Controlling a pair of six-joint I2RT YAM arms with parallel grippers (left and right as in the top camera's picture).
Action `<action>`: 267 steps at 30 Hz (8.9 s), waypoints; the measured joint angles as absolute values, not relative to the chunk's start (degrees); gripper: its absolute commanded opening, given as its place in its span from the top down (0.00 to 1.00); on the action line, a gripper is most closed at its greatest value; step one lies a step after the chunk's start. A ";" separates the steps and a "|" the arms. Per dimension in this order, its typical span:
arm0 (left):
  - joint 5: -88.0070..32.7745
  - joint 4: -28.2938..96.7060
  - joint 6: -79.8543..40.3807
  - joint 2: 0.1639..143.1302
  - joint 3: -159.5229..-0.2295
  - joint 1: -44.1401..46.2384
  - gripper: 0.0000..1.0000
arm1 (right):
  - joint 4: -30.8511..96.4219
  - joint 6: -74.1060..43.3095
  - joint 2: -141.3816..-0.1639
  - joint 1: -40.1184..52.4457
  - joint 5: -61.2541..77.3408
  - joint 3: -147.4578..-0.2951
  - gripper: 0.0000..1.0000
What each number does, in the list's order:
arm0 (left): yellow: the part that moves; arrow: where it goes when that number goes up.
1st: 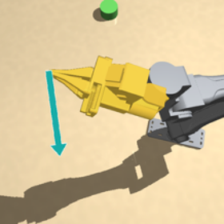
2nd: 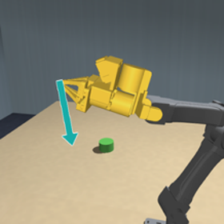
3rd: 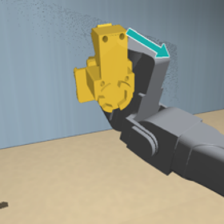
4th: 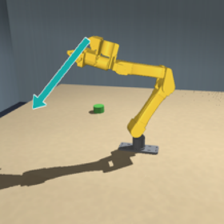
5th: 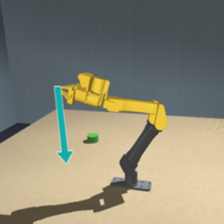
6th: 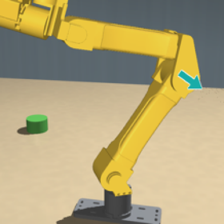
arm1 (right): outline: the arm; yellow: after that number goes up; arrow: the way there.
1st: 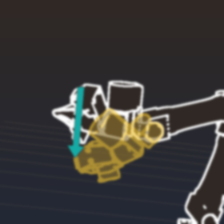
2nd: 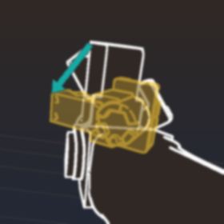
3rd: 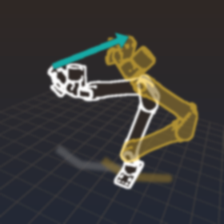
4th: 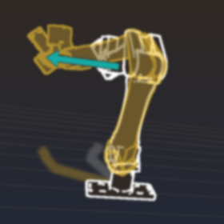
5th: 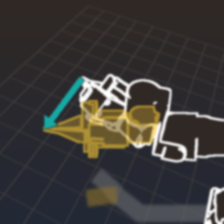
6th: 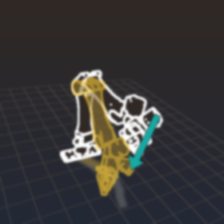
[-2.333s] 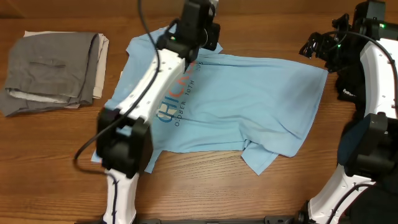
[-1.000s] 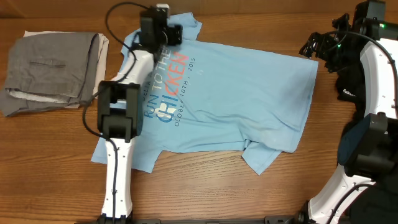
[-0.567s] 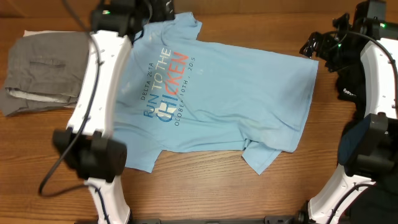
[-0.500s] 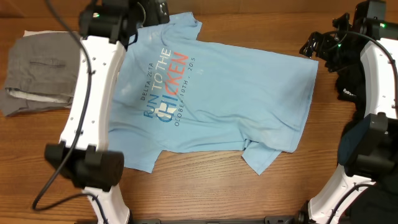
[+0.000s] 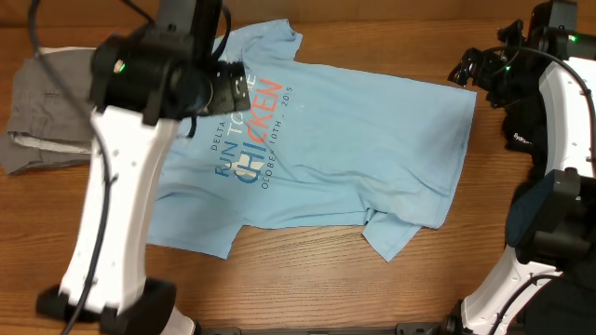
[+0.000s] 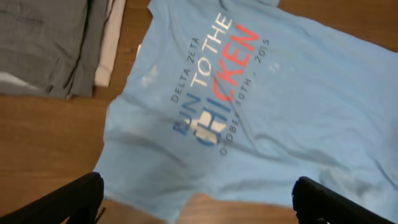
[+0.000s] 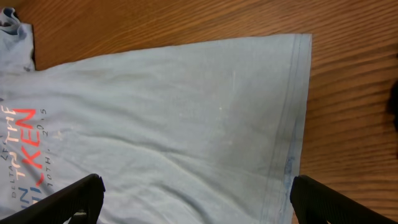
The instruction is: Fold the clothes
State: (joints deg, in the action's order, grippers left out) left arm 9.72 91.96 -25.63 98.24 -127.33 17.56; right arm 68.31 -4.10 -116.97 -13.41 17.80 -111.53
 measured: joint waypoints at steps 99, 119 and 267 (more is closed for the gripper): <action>-1.58 94.41 -18.24 105.19 -124.95 -3.90 0.00 | 58.61 -46.87 -84.58 -27.31 -1.76 -38.24 0.96; -4.73 92.38 -17.34 82.04 -107.94 -4.32 0.00 | 74.04 -31.70 -85.23 -13.87 8.91 -54.35 0.86; 4.25 95.64 -24.08 81.10 -79.57 -10.17 0.96 | 86.94 -36.23 -83.29 -11.86 5.67 -58.89 0.96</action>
